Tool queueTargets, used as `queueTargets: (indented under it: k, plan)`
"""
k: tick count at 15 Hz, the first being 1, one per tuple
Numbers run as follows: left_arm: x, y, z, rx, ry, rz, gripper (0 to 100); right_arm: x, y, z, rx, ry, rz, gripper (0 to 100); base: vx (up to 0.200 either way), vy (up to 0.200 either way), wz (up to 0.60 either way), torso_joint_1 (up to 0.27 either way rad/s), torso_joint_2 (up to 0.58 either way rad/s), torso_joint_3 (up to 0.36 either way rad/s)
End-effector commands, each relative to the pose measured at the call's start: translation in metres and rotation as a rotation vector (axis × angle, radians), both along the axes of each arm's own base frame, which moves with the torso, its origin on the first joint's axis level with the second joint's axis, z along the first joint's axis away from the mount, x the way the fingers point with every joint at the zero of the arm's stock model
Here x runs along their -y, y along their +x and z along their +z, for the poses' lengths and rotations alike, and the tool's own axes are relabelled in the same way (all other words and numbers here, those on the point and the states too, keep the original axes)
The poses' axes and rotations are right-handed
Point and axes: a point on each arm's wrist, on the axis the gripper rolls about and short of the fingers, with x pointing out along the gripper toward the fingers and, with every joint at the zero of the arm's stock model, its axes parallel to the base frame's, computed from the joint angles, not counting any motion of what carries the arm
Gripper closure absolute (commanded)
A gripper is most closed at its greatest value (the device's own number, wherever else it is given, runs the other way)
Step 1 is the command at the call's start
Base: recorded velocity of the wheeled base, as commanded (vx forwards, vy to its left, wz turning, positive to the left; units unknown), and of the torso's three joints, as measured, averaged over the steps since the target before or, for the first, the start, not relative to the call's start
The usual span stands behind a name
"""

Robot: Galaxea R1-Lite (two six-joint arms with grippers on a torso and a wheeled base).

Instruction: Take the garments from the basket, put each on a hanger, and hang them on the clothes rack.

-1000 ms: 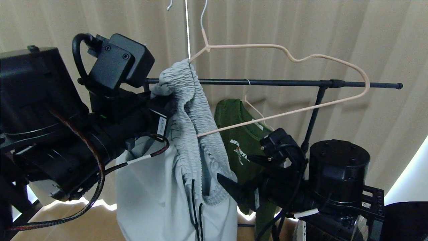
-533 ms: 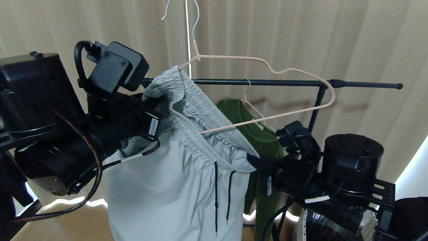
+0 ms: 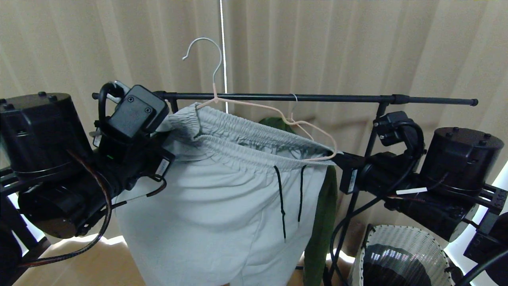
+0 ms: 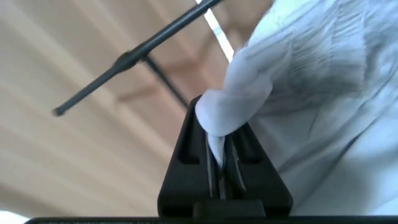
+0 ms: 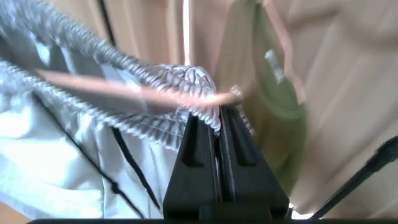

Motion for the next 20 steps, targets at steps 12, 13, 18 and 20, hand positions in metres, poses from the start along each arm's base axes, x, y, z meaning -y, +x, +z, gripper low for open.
queueTargets:
  k: [12, 13, 18, 20]
  plan:
    - [-0.033, -0.007, -0.034, -0.025, 0.209, 0.090, 100, 0.013, -0.025, 0.035, -0.018, -0.059, 0.108, 100, 0.000, 0.000, 0.00, 0.000, 0.00, 0.000]
    - [-0.033, -0.009, -0.037, -0.036, 0.223, 0.085, 100, 0.018, -0.033, 0.037, -0.091, -0.095, 0.119, 100, 0.000, 0.000, 0.00, 0.000, 0.00, 0.000]
    - [-0.029, -0.011, -0.039, -0.033, 0.221, -0.017, 100, 0.016, -0.031, 0.053, -0.248, -0.169, 0.125, 100, 0.000, 0.000, 0.00, 0.000, 0.00, 0.000]
    - [-0.024, -0.010, -0.035, 0.018, 0.197, -0.055, 100, 0.010, -0.021, 0.046, -0.285, -0.189, 0.117, 100, 0.000, 0.000, 0.00, 0.000, 0.00, 0.000]
